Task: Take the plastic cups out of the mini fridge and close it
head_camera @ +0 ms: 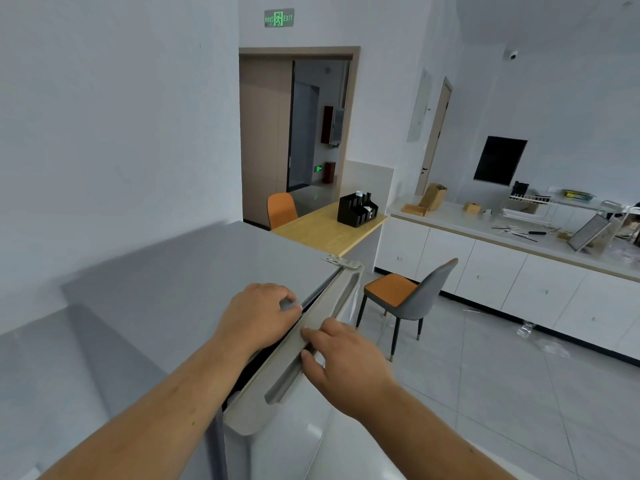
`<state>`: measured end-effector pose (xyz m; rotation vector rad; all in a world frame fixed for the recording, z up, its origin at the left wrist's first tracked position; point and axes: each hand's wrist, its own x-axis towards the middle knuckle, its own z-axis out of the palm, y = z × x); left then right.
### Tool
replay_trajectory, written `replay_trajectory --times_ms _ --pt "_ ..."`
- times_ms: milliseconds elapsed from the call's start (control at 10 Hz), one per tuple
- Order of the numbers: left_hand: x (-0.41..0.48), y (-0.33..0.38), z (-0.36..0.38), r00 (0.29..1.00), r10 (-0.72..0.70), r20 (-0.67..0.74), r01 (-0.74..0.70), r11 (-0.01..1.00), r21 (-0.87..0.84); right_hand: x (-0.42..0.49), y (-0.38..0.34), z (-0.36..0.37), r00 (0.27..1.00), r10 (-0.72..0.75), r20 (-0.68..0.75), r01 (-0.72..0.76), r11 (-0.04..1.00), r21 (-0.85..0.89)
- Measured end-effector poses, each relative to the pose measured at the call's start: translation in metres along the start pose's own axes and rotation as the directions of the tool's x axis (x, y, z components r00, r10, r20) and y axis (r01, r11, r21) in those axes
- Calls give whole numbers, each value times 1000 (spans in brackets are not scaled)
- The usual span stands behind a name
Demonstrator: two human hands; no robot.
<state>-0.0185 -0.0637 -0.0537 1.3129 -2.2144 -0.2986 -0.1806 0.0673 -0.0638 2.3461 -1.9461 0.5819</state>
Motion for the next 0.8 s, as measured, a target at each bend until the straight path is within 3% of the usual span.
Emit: replay_trajectory --times_ms 400,600,800 --pt "-2 1 -5 999 28 25 -29 1000 6 16 -9 12 999 -9 -36 8 1000 -21" --pt "-2 0 -16 982 89 164 -99 994 51 16 -3 1 1000 1 -11 -1 1000 18" --pt "-8 25 -18 985 156 68 -167 967 192 8 25 -24 981 103 -161 -100 995 25"
